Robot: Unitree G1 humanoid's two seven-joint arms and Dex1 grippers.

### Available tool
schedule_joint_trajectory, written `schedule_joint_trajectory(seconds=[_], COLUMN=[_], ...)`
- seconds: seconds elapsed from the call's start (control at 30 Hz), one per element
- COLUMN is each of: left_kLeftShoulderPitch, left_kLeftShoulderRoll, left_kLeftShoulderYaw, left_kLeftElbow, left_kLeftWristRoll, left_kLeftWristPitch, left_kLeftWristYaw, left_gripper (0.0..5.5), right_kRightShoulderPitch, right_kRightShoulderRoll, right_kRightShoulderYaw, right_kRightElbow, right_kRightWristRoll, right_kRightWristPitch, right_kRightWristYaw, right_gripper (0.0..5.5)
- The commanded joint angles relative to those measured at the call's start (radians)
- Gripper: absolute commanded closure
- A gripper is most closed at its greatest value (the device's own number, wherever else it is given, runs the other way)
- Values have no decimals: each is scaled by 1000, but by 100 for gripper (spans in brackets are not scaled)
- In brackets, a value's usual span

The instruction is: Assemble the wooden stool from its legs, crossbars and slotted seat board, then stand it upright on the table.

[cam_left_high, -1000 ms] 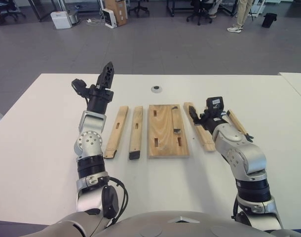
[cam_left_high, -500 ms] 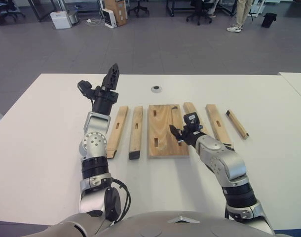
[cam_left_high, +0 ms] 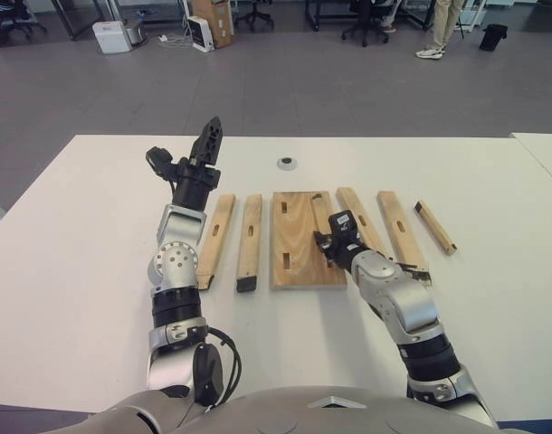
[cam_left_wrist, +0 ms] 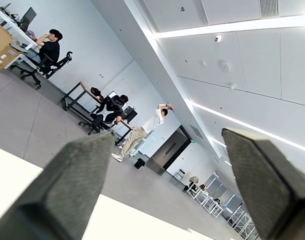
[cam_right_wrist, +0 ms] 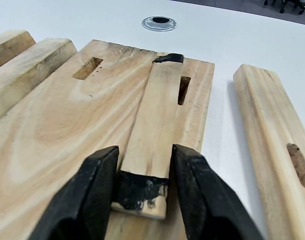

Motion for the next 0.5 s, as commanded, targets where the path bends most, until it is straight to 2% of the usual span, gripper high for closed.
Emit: schedule_joint_trajectory(seconds=[0.03,0.17,0.33,0.5], left_kLeftShoulderPitch=[1,-12,-29,-51], left_kLeftShoulderRoll=[-2,9,73,69], left_kLeftShoulderYaw=[-7,-12,-78,-116], left_kLeftElbow=[12,26,-31,-105], left_kLeftWristRoll=[31,72,86,-58], left_kLeftWristPitch=[-21,-10,131,319], left_kLeftWristYaw=[26,106,135,103], left_gripper=[157,157,157,157], right_kRightShoulderPitch=[18,11,-37,-44], right_kRightShoulderRoll=[-3,-3,-1,-51], right_kRightShoulderYaw=[-12,-59,-195,-179], right_kRightElbow=[23,10,-72,-141], right_kRightWristRoll=[-24,-34,45,55], right_kRightWristPitch=[7,-31,-158,-266], right_kRightWristYaw=[5,6,80,189], right_gripper=[417,419,419,419])
